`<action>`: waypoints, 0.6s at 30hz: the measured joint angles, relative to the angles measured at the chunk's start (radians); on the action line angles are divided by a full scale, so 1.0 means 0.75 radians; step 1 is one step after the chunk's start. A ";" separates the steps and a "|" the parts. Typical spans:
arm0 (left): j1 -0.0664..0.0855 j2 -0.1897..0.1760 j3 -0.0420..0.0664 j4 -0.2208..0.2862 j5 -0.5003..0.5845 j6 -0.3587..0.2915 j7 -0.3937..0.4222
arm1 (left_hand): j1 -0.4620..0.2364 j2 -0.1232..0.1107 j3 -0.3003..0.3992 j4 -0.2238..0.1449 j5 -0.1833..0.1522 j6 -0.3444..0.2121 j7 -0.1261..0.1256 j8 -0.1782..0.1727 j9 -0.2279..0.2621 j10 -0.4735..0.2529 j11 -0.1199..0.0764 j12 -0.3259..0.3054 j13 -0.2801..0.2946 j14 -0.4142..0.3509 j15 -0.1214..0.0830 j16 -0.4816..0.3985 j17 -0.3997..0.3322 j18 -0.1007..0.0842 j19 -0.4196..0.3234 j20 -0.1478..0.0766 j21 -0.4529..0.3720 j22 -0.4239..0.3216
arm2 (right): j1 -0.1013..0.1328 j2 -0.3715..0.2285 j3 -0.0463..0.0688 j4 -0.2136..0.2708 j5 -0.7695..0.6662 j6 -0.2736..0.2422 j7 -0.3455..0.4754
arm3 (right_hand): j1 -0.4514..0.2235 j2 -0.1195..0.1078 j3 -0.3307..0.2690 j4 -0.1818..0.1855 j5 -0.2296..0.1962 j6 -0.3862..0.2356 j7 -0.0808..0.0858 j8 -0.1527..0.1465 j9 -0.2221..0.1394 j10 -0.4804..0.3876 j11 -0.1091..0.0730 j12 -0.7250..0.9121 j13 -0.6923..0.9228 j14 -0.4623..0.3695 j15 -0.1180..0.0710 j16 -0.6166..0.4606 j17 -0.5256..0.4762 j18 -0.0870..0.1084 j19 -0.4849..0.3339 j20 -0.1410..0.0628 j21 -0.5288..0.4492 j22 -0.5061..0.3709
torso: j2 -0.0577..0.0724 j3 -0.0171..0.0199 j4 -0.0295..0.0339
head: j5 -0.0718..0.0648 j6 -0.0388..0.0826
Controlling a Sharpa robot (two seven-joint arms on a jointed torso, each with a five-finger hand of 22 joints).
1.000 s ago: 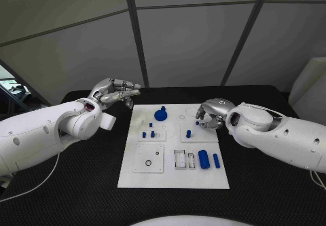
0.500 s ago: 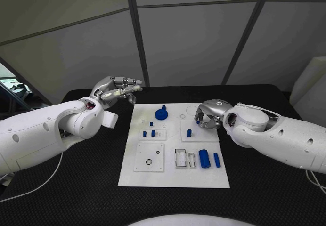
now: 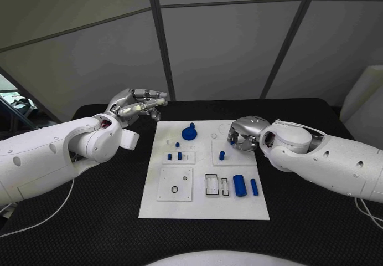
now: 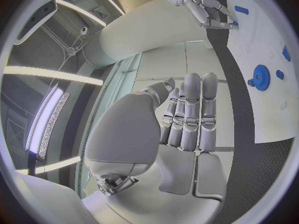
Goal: Assemble the parts on the task board
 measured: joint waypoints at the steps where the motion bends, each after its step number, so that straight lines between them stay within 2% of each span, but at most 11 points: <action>1: 0.000 0.000 0.000 0.000 0.002 0.001 0.000 | 0.000 0.000 0.000 0.000 0.000 0.000 0.000 0.000 0.000 0.000 0.000 0.000 0.000 0.000 0.000 0.000 0.000 0.000 0.000 0.000 0.000 0.000 | 0.000 0.001 0.000 0.000 -0.002 0.001 -0.001 | 0.000 0.000 0.000 0.000 0.000 0.004 -0.002 0.003 0.001 0.003 0.000 0.000 -0.001 0.004 -0.004 0.000 0.000 -0.001 0.002 -0.002 0.003 0.004 | 0.000 0.0000 0.0000 | 0.000 0.000; 2: 0.000 0.000 0.000 0.000 0.003 0.001 0.000 | 0.000 0.000 0.000 0.000 0.000 0.000 0.000 0.000 0.000 0.000 0.000 0.000 0.000 0.000 0.000 0.000 0.000 0.000 0.000 0.000 0.000 0.000 | -0.001 0.002 0.001 -0.001 -0.004 0.001 -0.003 | 0.002 0.003 0.004 -0.004 0.000 0.006 -0.003 0.003 0.001 0.006 -0.002 0.000 -0.003 0.004 -0.004 0.000 0.001 -0.003 0.002 -0.002 0.003 0.007 | 0.000 -0.0001 0.0000 | 0.000 0.000; 3: 0.000 0.000 0.000 0.000 0.004 0.001 0.000 | 0.000 0.000 0.000 0.000 0.000 0.000 0.000 0.000 0.000 0.000 0.000 0.000 0.000 0.000 0.000 0.000 0.000 0.000 -0.002 0.002 0.000 0.000 | -0.001 0.003 0.001 -0.001 -0.007 0.000 -0.004 | 0.000 0.006 0.008 -0.008 0.000 0.013 -0.003 0.003 0.003 0.017 -0.005 -0.004 -0.004 0.004 -0.004 0.004 0.002 -0.022 0.003 -0.003 0.005 0.011 | 0.000 -0.0001 0.0000 | 0.001 -0.001; 8: 0.000 0.001 0.000 0.000 0.009 0.003 0.001 | 0.000 0.000 0.000 0.000 0.000 0.000 0.000 0.000 0.000 0.000 0.000 0.000 0.000 0.000 0.000 0.000 -0.002 0.000 -0.005 0.005 0.000 -0.002 | -0.007 0.004 0.000 0.005 -0.024 -0.014 -0.015 | 0.005 0.024 0.033 -0.033 -0.035 0.042 -0.009 0.012 0.006 0.051 -0.009 -0.016 -0.009 0.004 -0.014 0.016 0.011 -0.022 0.021 -0.011 0.028 0.039 | -0.001 -0.0001 0.0000 | 0.003 -0.002; 14: 0.000 0.003 0.000 -0.003 0.013 0.006 0.001 | 0.000 0.000 0.000 0.000 0.000 0.000 0.000 0.000 0.000 0.000 0.000 0.000 0.000 0.000 0.000 0.000 -0.002 0.000 -0.005 0.005 0.000 -0.002 | -0.014 -0.003 -0.004 0.017 -0.041 -0.049 -0.027 | 0.003 0.035 0.052 -0.053 -0.036 0.051 -0.009 0.012 0.013 0.070 -0.014 -0.022 -0.013 0.004 -0.014 0.021 0.013 -0.022 0.026 -0.016 0.040 0.058 | -0.001 0.0006 -0.0001 | 0.005 -0.002; 18: 0.000 0.006 0.000 -0.007 0.017 0.007 0.001 | 0.000 0.000 0.000 0.000 0.000 0.000 0.000 0.000 0.000 0.000 0.000 0.001 0.000 -0.001 0.001 0.000 -0.002 0.000 -0.005 0.005 -0.001 -0.002 | -0.017 -0.018 -0.005 0.039 -0.049 -0.078 -0.032 | 0.002 0.040 0.060 -0.061 -0.039 0.051 -0.009 0.011 0.015 0.070 -0.014 -0.031 -0.014 0.004 -0.014 0.021 0.014 -0.022 0.031 -0.011 0.047 0.065 | -0.002 0.0012 -0.0008 | 0.015 0.000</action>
